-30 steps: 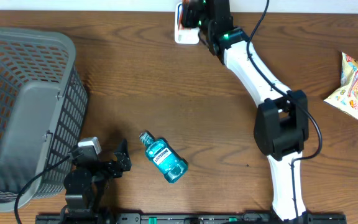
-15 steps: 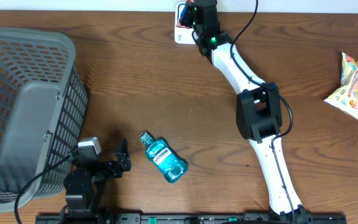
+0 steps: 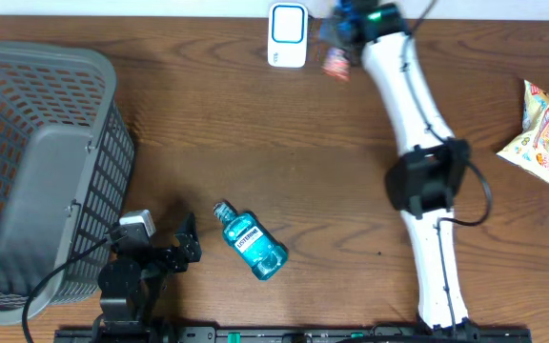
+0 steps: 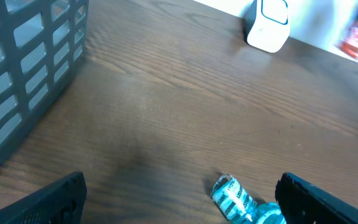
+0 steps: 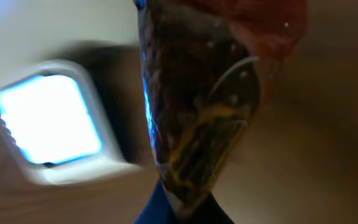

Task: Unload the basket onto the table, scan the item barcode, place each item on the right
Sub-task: 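Carry the bar to the right table edge and release, then move the right gripper back toward the mouthwash bottle at centre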

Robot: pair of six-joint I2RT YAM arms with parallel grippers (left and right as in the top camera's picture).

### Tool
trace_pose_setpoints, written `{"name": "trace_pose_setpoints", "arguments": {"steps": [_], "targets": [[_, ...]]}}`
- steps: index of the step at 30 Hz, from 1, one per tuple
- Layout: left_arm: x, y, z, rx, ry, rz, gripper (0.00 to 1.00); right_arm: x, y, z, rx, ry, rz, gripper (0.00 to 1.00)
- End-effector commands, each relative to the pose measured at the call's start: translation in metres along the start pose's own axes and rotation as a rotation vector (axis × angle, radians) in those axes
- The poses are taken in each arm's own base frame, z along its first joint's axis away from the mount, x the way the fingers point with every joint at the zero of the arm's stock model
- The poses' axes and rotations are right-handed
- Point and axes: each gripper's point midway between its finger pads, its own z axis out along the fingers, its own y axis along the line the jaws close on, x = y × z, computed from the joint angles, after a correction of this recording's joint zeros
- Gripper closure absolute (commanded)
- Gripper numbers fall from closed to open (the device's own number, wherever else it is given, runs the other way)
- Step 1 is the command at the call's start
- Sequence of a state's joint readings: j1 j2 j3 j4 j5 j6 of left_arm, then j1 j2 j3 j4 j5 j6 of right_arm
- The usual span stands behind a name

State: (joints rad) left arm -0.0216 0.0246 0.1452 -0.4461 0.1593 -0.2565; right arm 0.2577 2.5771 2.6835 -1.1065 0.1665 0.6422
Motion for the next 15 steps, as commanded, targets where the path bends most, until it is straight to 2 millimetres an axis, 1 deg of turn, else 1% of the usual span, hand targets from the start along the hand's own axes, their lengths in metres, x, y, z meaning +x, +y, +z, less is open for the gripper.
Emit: {"name": "trace_pose_setpoints", "arguments": {"steps": [1,2,3,5,7,8,9,10,12,13,14,15], "targets": [[0.01,0.001,0.002,0.004,0.033,0.01,0.02,-0.019,-0.095,-0.009,0.185,0.061,0.1,0.99],[0.01,0.001,0.002,0.004,0.033,0.01,0.02,-0.017,-0.121,-0.005,0.234,0.101,0.09,0.99],[0.01,0.001,0.002,0.004,0.033,0.01,0.02,-0.017,-0.14,-0.002,0.262,0.127,0.067,0.99],[0.01,0.001,0.002,0.004,0.033,0.01,0.02,-0.023,-0.179,0.007,0.293,0.164,-0.02,0.99],[0.01,0.001,0.002,0.004,0.033,0.01,0.02,-0.028,-0.211,0.018,0.307,0.191,-0.129,0.99],[0.01,0.001,0.002,0.004,0.033,0.01,0.02,-0.03,-0.231,0.024,0.314,0.21,-0.19,0.99],[0.01,0.001,0.002,0.004,0.033,0.01,0.02,-0.029,-0.242,0.028,0.321,0.224,-0.212,0.99],[0.01,0.001,0.002,0.004,0.033,0.01,0.02,-0.027,-0.259,0.033,0.33,0.243,-0.233,0.99],[0.01,0.001,0.002,0.004,0.033,0.01,0.02,-0.027,-0.288,0.039,0.354,0.256,-0.216,0.99],[0.01,0.001,0.002,0.004,0.033,0.01,0.02,-0.026,-0.303,0.04,0.376,0.262,-0.197,0.99],[0.01,0.001,0.002,0.004,0.033,0.01,0.02,-0.027,-0.314,0.039,0.385,0.264,-0.179,0.99],[0.01,0.001,0.002,0.004,0.033,0.01,0.02,-0.029,-0.325,0.038,0.396,0.262,-0.154,0.97]]}}
